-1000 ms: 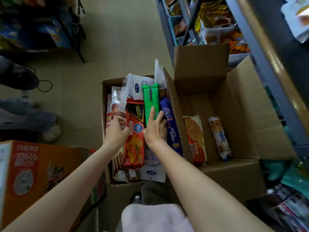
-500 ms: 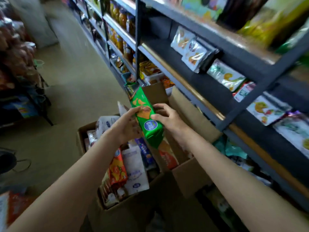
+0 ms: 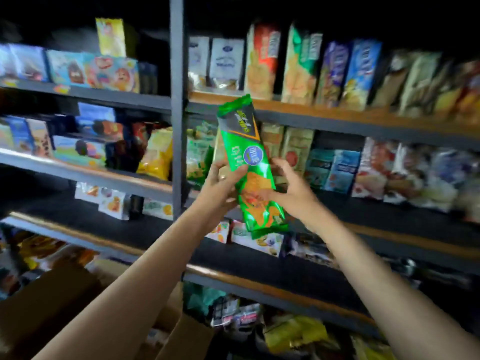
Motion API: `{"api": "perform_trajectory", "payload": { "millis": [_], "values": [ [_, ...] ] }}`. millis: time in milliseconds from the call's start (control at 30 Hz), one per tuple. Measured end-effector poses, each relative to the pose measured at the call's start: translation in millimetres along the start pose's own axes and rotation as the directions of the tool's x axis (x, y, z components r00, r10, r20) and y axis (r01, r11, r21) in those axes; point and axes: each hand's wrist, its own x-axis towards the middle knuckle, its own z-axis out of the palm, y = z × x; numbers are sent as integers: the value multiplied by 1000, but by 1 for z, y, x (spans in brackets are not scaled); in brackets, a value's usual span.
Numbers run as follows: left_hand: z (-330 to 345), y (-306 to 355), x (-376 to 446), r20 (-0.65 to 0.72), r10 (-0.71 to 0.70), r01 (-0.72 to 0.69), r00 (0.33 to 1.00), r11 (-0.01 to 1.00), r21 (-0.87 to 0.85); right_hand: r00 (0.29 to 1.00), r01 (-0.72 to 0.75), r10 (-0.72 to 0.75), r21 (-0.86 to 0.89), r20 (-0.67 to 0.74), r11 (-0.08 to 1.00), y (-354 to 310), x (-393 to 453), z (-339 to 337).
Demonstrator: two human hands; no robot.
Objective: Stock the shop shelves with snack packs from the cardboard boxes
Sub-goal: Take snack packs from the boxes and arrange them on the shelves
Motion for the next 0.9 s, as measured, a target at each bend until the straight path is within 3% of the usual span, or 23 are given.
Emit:
{"api": "perform_trajectory", "payload": {
  "millis": [100,200,300,400,433,500,567,700,767,900],
  "values": [
    [76,-8,15,177,-57,66,983,997,-50,1000,-16,16,-51,4,999,22,-13,-93],
    [171,-13,24,215,8,2,977,999,-47,973,97,-154,-298,-174,950,39,-24,-174],
    [274,-12,22,262,118,-105,958,992,-64,895,93,-342,-630,-287,771,45,-42,-244],
    [362,-12,24,284,284,-277,916,959,-67,804,-106,-476,-873,-357,477,62,-58,-306],
    [385,-12,24,290,339,-344,895,938,-34,778,-160,-499,-889,-381,429,69,-61,-325],
    [422,-10,25,334,414,-447,847,895,22,750,-189,-507,-871,-426,453,81,-60,-361],
    [449,-6,27,382,474,-525,794,850,36,707,-118,-541,-830,-456,545,88,-55,-392],
    [480,2,44,520,544,-687,659,717,121,574,-40,-659,-821,-485,570,110,-39,-441],
    [487,1,59,532,499,-667,684,724,178,566,-55,-635,-793,-526,607,125,-25,-460],
    [494,-6,100,455,388,-521,802,826,214,640,-176,-505,-750,-580,638,155,-2,-478]
  ]
}}
